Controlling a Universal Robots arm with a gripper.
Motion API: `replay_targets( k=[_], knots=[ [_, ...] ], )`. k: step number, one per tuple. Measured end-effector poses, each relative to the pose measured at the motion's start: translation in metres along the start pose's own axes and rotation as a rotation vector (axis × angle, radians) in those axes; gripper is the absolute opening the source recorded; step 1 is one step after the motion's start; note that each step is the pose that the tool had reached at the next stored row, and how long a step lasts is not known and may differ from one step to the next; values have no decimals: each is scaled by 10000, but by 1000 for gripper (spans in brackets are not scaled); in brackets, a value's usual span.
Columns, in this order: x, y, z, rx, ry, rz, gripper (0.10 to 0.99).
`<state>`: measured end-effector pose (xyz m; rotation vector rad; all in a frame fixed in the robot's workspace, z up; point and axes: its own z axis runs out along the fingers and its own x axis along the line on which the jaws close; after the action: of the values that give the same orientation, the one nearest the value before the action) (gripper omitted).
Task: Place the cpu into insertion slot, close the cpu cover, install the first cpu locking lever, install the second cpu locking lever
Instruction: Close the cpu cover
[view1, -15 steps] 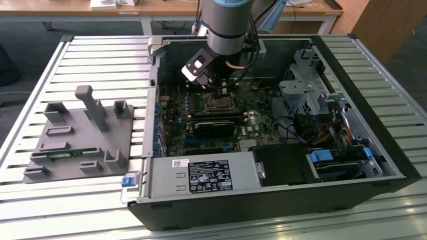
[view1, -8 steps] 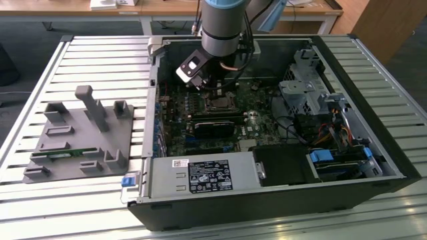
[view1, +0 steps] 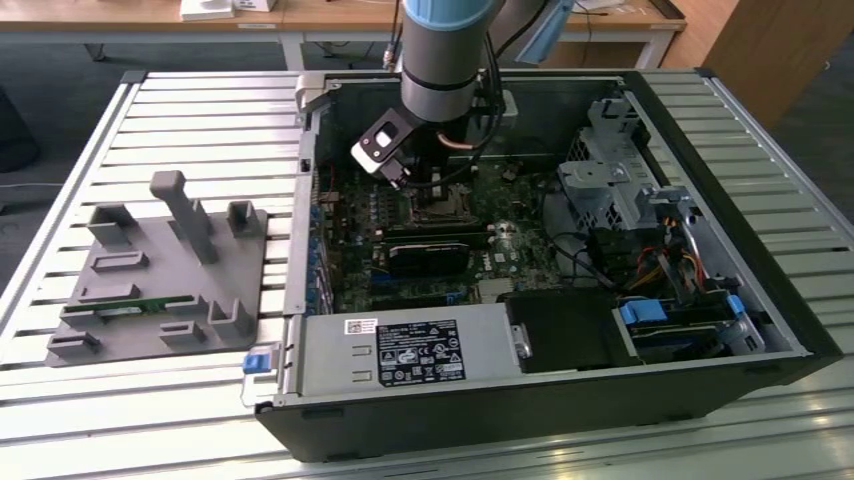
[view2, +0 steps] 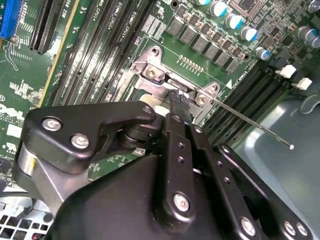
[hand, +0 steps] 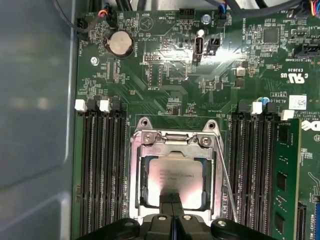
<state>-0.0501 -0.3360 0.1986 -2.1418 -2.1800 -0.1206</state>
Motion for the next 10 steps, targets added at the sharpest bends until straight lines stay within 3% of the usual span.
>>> replay_targets(
  k=[4,10],
  knots=[
    [2,0,-2,-12,13,-1,106],
    [15,-1,-116,-8,11,0,106]
  ],
)
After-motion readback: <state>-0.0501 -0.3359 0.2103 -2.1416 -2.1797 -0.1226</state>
